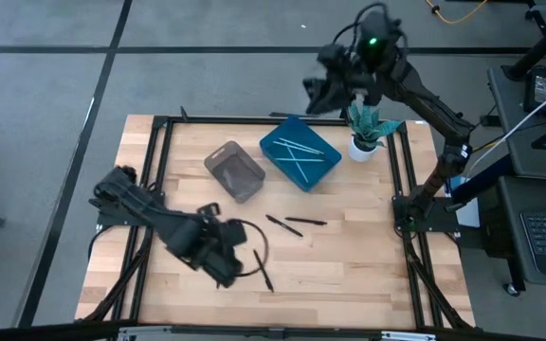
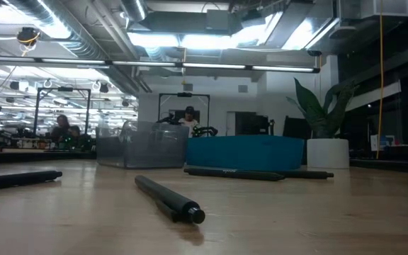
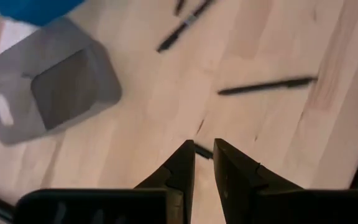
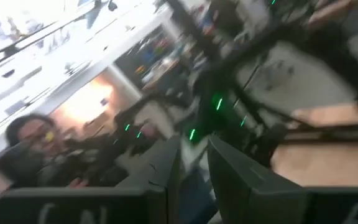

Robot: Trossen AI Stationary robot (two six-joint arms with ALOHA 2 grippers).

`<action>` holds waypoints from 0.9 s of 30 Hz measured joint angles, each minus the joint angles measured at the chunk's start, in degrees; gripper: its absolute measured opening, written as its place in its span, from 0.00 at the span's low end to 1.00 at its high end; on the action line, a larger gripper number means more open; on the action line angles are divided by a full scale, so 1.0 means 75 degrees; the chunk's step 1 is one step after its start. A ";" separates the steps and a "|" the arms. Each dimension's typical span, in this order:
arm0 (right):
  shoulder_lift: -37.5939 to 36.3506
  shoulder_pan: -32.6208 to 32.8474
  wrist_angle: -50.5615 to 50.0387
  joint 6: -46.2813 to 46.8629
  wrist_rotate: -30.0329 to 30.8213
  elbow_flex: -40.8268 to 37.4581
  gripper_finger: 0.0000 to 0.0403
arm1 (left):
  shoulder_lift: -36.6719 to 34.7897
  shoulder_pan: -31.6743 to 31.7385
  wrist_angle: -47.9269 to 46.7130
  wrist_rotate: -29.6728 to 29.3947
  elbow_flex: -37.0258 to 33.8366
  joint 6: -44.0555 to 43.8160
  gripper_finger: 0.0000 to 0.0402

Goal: Sort pens & pencils
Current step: Put the black pen into the black bin

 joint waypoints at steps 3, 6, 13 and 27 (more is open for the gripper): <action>0.0006 0.0456 -0.1063 -0.0747 -0.0025 0.0000 0.21 | -0.0555 -0.0117 0.0009 -0.0140 -0.0462 -0.0835 0.14; 0.0006 0.0882 -0.2150 -0.1563 -0.0029 0.0000 0.21 | -0.1115 -0.0151 0.0007 -0.0005 -0.1229 -0.1597 0.14; -0.0132 0.1842 -0.4700 -0.3571 0.0593 0.0000 0.21 | -0.2266 -0.0125 0.0000 0.0594 -0.3166 -0.2504 0.14; -0.0300 0.3474 -0.9020 -0.5756 0.7289 -0.0100 0.21 | -0.4044 0.0226 -0.0005 0.0456 -0.4781 -0.2645 0.14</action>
